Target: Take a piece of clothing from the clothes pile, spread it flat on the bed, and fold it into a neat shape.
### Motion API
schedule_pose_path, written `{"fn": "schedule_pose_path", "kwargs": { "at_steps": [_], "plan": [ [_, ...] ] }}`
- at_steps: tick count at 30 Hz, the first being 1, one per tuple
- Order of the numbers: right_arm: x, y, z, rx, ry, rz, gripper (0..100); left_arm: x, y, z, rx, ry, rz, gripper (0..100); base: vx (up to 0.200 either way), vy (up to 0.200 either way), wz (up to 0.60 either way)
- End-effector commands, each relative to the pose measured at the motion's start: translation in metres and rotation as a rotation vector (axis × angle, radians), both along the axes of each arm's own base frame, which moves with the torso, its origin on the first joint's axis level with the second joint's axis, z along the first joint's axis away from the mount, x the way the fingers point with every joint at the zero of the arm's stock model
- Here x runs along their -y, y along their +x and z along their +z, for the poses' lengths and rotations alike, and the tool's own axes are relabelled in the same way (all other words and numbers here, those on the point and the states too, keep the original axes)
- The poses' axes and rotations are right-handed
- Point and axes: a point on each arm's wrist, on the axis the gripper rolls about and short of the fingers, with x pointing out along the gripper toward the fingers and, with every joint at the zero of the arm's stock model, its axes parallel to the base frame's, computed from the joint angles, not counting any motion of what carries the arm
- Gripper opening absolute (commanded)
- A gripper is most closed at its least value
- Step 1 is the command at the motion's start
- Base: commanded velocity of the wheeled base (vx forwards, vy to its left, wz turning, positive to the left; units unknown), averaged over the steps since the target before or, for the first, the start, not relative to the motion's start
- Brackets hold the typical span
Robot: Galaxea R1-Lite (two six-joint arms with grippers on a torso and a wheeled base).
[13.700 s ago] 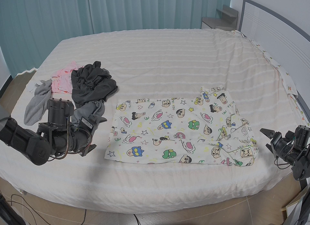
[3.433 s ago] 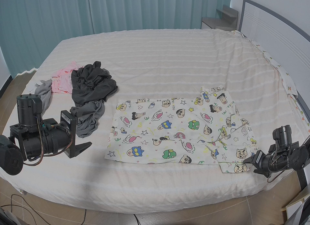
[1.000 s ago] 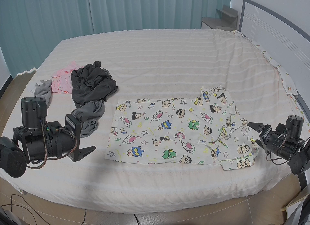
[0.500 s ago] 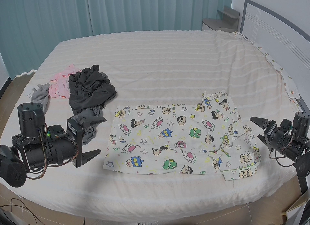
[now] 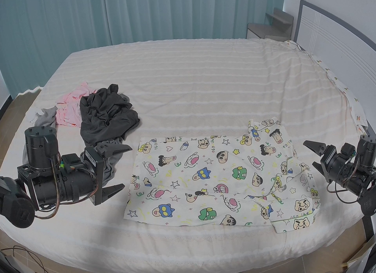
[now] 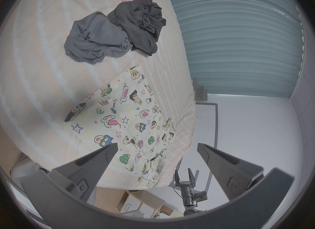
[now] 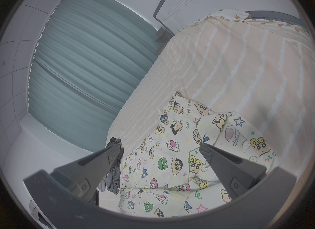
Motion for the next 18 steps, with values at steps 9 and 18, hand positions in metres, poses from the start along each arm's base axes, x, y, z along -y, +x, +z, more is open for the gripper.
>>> {"fn": "schedule_pose_path", "kwargs": {
  "at_steps": [9, 18],
  "plan": [
    [-0.0006, 0.0006, -0.0012, -0.005, 0.0, 0.002, 100, 0.0008, 0.0014, -0.0022, -0.009, 0.002, -0.001, 100, 0.0, -0.2, 0.0],
    [-0.0063, -0.0014, -0.0041, -0.019, -0.001, 0.027, 100, -0.0036, 0.0032, -0.0042, 0.063, 0.118, -0.031, 100, 0.0, -0.067, 0.0]
  ]
}}
